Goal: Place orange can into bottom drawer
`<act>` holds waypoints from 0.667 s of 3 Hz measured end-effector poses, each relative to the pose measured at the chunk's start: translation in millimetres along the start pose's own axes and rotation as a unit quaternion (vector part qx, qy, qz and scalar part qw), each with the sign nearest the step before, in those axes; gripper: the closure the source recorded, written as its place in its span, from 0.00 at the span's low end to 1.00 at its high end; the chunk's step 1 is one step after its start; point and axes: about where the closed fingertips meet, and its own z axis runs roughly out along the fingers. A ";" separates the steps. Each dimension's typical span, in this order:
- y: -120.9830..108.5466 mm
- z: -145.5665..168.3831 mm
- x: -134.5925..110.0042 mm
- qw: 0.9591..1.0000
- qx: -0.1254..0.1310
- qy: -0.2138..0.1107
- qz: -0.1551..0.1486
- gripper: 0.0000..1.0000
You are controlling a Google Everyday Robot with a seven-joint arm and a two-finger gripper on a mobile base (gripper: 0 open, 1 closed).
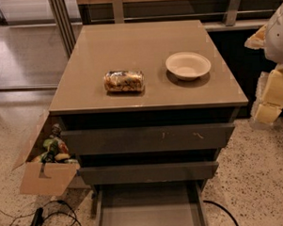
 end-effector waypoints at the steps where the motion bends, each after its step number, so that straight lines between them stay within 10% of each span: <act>1: -1.1 -0.4 -1.2 1.000 0.002 0.000 -0.001 0.00; 2: -16.5 3.4 -17.3 1.000 0.006 -0.012 -0.023 0.00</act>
Offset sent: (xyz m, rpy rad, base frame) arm 0.0450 0.0265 0.0051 0.0138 -0.0329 0.1068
